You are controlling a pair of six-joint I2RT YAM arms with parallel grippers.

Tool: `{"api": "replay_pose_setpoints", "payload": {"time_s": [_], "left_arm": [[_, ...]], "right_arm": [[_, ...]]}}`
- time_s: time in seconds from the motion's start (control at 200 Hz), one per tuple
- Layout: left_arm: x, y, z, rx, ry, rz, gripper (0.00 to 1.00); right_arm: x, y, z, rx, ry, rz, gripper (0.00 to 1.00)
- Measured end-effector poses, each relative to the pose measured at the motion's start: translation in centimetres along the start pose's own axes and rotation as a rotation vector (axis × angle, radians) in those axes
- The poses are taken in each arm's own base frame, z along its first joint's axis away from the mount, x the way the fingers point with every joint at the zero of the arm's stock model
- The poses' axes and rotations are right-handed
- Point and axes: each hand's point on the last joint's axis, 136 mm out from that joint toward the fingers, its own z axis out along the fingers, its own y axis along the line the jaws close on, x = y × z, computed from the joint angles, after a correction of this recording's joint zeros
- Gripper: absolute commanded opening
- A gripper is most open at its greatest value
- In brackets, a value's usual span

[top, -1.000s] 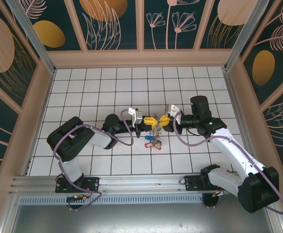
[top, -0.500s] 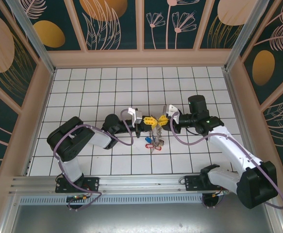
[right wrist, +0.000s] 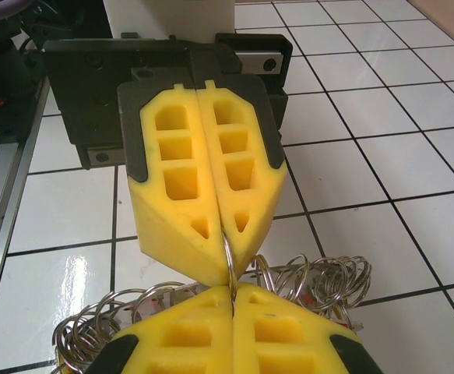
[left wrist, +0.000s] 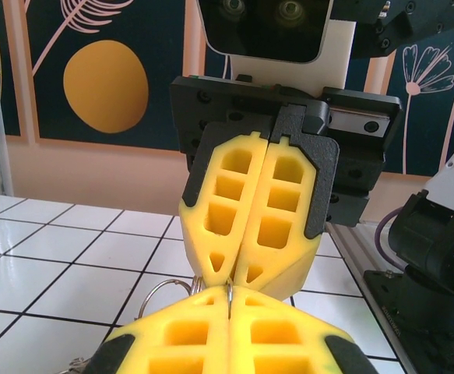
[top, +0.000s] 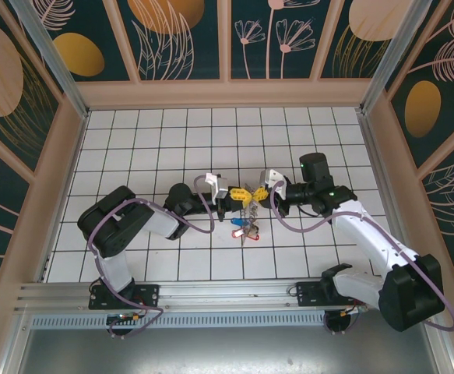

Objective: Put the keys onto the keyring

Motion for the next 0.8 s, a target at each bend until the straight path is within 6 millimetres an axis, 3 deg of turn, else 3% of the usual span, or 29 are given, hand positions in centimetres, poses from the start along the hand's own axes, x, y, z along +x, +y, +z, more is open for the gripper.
{"api": "replay_pose_setpoints", "payload": {"time_s": [0.09,0.185,0.515,0.801], "left_arm": [[0.1,-0.1,0.0,0.000,0.011,0.005,0.19],[-0.1,-0.3,0.0,0.009,0.025,0.023,0.22],[0.1,-0.3,0.5,0.029,0.198,0.129,0.21],[2.8,0.0,0.1,0.035,0.356,0.127,0.18]], "right_arm": [[0.1,0.0,0.0,-0.007,0.012,-0.003,0.00],[0.3,-0.1,0.0,-0.001,0.041,-0.007,0.00],[1.0,-0.8,-0.6,0.037,0.145,-0.023,0.00],[1.4,-0.2,0.2,0.021,0.191,-0.038,0.00]]}}
